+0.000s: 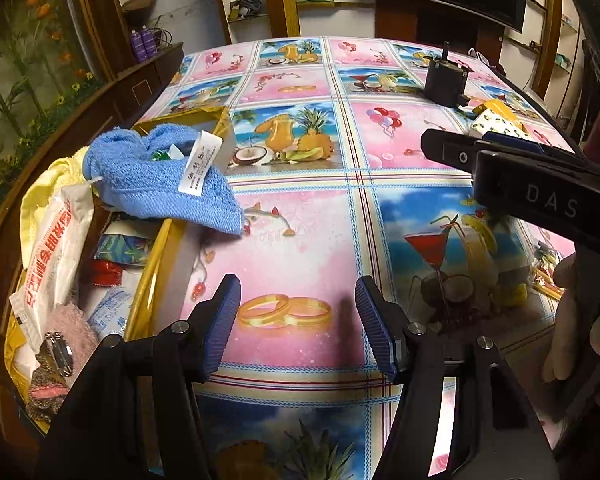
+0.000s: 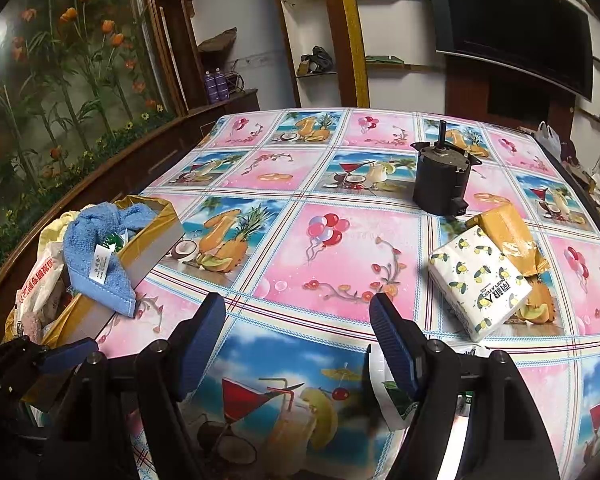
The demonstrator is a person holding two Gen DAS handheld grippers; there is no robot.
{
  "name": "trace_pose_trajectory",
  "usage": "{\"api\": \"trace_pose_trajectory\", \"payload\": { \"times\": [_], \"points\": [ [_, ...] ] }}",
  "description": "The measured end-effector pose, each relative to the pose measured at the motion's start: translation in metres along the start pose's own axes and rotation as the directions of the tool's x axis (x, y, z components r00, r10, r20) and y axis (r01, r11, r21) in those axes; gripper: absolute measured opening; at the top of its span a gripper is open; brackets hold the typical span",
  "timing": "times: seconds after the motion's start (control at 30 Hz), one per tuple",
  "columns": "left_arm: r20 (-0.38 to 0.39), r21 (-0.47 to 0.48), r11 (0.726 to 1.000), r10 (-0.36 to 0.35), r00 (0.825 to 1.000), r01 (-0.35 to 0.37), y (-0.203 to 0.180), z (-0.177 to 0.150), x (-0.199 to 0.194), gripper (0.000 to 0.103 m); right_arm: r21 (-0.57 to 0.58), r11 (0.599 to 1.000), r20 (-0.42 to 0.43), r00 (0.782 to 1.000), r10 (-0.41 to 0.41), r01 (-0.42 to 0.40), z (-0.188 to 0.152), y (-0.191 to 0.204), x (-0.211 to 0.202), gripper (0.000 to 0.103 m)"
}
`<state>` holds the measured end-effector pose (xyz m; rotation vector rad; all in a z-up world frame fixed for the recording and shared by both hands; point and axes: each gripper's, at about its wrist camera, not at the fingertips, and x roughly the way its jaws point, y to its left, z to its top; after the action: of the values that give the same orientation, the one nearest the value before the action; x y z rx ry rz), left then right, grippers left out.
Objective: Organize soft objects
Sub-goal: 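Move both open tools back over the table, then grasp lemon-print tissue pack with left tool while right tool grasps yellow envelope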
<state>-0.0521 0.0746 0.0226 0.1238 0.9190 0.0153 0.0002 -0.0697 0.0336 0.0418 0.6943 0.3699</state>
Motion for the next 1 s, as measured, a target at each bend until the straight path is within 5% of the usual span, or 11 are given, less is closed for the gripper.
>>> {"api": "trace_pose_trajectory", "payload": {
  "times": [0.57, 0.7, 0.83, 1.0],
  "points": [
    [-0.053, -0.051, 0.997, -0.068, 0.996, 0.065, 0.010, -0.002, 0.014, 0.064, 0.031, 1.000, 0.010, 1.000, 0.003, -0.003, 0.004, -0.011, -0.004, 0.075],
    [-0.062, -0.033, 0.995, -0.097, 0.993, 0.095, 0.006, -0.002, 0.015, 0.075, 0.196, 0.980, 0.112, 0.992, -0.064, 0.041, 0.017, -0.063, -0.030, 0.075],
    [-0.071, -0.006, 0.993, -0.119, 0.990, 0.119, 0.002, -0.002, 0.016, 0.082, 0.447, 0.891, 0.074, 0.989, -0.129, 0.083, 0.018, -0.132, -0.035, 0.075],
    [-0.073, -0.002, 0.991, -0.132, 0.989, 0.132, 0.001, -0.002, 0.017, 0.084, 0.468, 0.872, 0.015, 0.985, -0.170, 0.143, 0.034, -0.165, -0.032, 0.075]
  ]
}}
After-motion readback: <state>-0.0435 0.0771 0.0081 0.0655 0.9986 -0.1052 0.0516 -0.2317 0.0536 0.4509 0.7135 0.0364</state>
